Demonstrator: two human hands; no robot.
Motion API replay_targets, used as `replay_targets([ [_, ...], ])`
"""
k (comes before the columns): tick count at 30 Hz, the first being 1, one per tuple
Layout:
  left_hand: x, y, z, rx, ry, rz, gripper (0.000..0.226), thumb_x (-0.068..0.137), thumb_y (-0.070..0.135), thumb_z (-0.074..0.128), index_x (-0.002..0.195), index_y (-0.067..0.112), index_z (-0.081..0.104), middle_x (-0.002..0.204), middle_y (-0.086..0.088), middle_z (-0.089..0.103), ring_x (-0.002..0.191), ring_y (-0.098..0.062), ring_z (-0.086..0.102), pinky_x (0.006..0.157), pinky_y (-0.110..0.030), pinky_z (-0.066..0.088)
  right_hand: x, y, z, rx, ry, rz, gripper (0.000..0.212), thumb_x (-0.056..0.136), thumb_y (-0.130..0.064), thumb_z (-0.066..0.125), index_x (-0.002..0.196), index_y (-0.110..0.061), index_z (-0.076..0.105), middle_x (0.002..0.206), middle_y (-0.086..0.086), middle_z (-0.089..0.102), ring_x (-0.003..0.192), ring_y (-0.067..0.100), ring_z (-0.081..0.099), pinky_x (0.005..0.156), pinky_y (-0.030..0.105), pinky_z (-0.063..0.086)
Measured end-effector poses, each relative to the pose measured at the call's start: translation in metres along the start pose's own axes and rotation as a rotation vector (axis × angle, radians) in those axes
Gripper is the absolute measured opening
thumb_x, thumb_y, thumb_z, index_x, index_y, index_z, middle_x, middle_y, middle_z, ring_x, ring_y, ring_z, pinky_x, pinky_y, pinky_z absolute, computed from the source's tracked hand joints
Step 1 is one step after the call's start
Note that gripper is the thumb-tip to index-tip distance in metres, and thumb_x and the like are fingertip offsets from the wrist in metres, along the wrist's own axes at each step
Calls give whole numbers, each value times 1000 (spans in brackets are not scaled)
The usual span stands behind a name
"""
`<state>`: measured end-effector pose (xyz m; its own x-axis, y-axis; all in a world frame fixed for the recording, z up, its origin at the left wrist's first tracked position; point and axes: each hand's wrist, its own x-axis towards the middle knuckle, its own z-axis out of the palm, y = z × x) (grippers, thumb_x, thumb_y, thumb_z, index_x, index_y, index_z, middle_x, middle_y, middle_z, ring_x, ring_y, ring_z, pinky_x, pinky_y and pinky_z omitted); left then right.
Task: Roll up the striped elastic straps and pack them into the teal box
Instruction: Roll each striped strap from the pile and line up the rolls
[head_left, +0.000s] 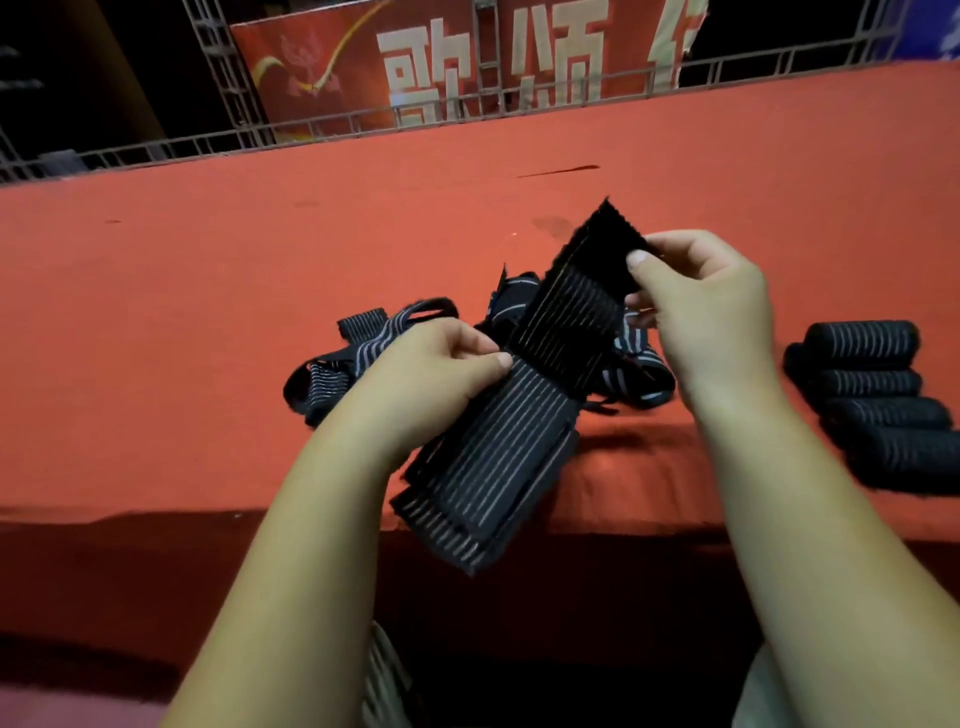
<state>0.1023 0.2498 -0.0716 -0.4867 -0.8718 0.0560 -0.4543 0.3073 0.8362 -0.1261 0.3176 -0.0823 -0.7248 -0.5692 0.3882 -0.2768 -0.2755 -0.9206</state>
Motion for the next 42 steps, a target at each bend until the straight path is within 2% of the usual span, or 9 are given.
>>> replay_targets([
  [3,-4,-2,3,175,-55,-61,18,105,35,68,101,18,71,87,1,79,61,-8,69,48,-24,49,-4,-1,-4,-17,-45,-5,5,93,-22,77,91,-27,79,80,-2,78,66,13,69,69,47,63],
  [5,-2,-3,5,293,3,4,16,104,40,68,103,25,73,90,4,78,78,-13,72,62,-31,54,-6,0,-6,-34,-92,6,3,94,-21,79,93,-25,78,77,0,75,62,13,66,62,42,61],
  [10,8,13,19,31,153,277,20,103,35,72,122,32,70,108,16,76,97,3,70,83,-14,52,-8,1,-3,-80,-197,-28,6,93,-20,83,94,-20,77,65,-6,70,53,12,62,52,20,48],
  [14,27,17,28,-33,278,403,21,101,33,74,121,36,72,103,7,74,95,-8,71,85,-27,56,-8,1,0,-43,-257,-29,8,93,-17,83,98,-14,77,60,-4,66,49,12,58,48,17,44],
  [20,42,-1,38,-388,307,365,7,104,21,72,98,19,76,88,9,77,81,-4,68,75,-22,54,-4,8,0,24,-363,-18,10,95,-15,80,104,-14,76,69,-12,70,54,4,58,52,15,45],
  [26,50,-15,39,-629,215,190,12,106,25,69,107,14,74,101,-11,79,86,-21,70,74,-44,60,-7,22,4,-25,-420,50,11,104,-16,69,104,-11,79,72,-16,71,61,-3,59,61,13,47],
  [29,49,-19,34,-646,240,209,5,105,19,70,103,19,75,91,0,73,80,-16,66,66,-32,53,-9,25,10,5,-388,108,12,103,-15,70,97,-11,79,70,-8,71,59,5,60,58,21,50],
  [37,49,-25,5,-898,470,177,13,108,17,64,99,16,73,97,-9,72,89,-26,65,84,-47,56,3,39,17,-94,-119,186,19,92,-28,69,76,-19,73,67,-1,66,61,19,58,63,39,50],
  [42,50,-39,-21,-781,584,113,14,106,20,69,92,18,72,82,1,73,70,-14,67,64,-31,56,3,33,7,-77,-144,96,18,97,-37,66,88,-24,75,73,-5,71,66,20,63,68,45,53],
])
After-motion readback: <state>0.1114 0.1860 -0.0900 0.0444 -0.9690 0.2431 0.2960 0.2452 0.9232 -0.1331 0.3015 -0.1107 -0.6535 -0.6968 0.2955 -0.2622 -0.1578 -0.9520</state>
